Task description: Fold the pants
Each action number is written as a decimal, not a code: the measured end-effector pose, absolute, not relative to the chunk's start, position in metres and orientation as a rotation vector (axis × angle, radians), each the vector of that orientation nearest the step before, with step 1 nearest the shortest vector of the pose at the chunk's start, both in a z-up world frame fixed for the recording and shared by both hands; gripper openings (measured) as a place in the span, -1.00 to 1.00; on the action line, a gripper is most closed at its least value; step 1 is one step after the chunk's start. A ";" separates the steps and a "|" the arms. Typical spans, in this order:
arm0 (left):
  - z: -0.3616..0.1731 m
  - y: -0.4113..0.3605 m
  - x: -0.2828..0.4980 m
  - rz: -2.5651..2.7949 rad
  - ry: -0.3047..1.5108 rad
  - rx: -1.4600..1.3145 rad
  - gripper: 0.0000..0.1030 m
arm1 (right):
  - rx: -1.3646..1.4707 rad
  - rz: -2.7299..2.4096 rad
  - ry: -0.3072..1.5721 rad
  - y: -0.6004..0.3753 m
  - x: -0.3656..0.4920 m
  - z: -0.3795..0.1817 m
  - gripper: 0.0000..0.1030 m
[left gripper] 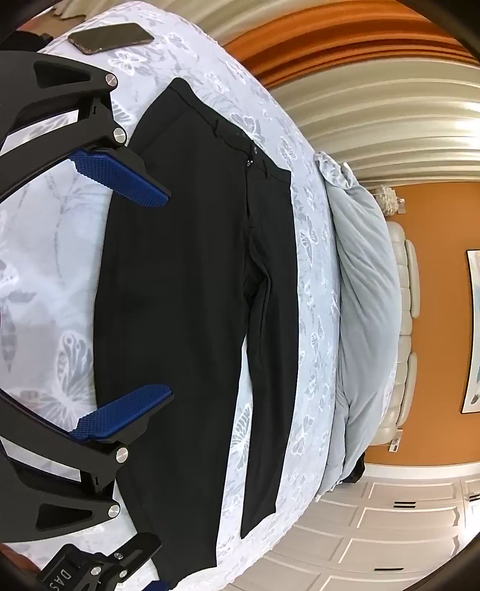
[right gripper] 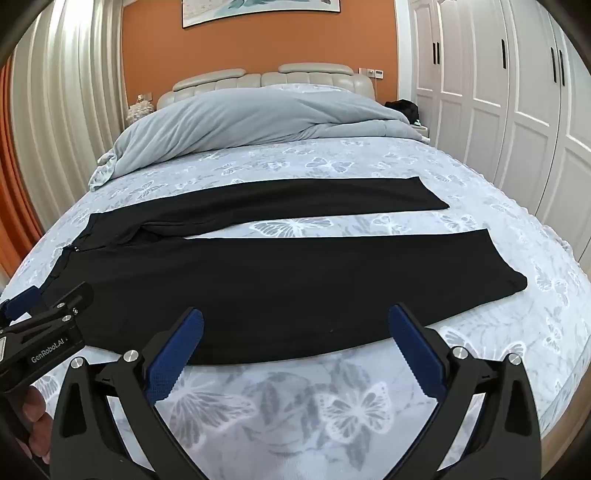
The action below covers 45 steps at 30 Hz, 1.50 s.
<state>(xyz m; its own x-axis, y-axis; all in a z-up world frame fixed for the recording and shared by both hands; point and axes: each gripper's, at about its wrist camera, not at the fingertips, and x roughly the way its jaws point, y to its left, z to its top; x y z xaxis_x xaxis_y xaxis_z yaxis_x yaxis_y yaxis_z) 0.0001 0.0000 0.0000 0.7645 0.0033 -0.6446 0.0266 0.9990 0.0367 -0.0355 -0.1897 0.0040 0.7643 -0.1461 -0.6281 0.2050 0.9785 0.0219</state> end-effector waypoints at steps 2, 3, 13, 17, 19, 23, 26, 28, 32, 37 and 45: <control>0.000 0.000 0.000 -0.005 0.700 0.059 0.84 | 0.091 -0.182 0.675 -0.189 -0.036 0.004 0.91; 0.000 -0.002 0.000 0.006 0.698 0.076 0.84 | 0.090 -0.182 0.676 -0.189 -0.037 0.005 0.91; 0.000 -0.002 -0.001 -0.003 0.691 0.060 0.84 | 0.086 -0.186 0.674 -0.196 -0.036 0.003 0.91; 0.000 0.000 0.001 -0.002 0.696 0.061 0.84 | 0.086 -0.187 0.676 -0.191 -0.034 0.004 0.91; 0.001 -0.001 0.001 -0.002 0.697 0.063 0.84 | 0.086 -0.187 0.677 -0.192 -0.034 0.004 0.91; 0.000 -0.002 0.001 -0.002 0.695 0.064 0.84 | 0.084 -0.185 0.678 -0.192 -0.034 0.004 0.91; 0.000 -0.002 0.000 -0.004 0.693 0.066 0.84 | 0.083 -0.185 0.679 -0.192 -0.034 0.005 0.91; 0.000 -0.002 0.000 -0.003 0.694 0.067 0.84 | 0.083 -0.186 0.679 -0.193 -0.034 0.005 0.91; 0.000 -0.002 0.000 -0.004 0.692 0.067 0.84 | 0.082 -0.188 0.677 -0.187 -0.034 0.000 0.91; 0.000 -0.003 0.000 0.001 0.692 0.068 0.84 | 0.081 -0.188 0.678 -0.188 -0.034 0.000 0.91; 0.001 -0.003 0.001 0.001 0.692 0.068 0.84 | 0.081 -0.187 0.682 -0.187 -0.033 0.000 0.91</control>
<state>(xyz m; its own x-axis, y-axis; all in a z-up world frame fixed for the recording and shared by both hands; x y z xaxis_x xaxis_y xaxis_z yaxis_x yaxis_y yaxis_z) 0.0006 -0.0027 0.0006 0.7703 0.0236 -0.6372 0.0219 0.9978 0.0633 -0.0327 -0.1874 -0.0003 0.7603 -0.1456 -0.6331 0.1982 0.9801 0.0127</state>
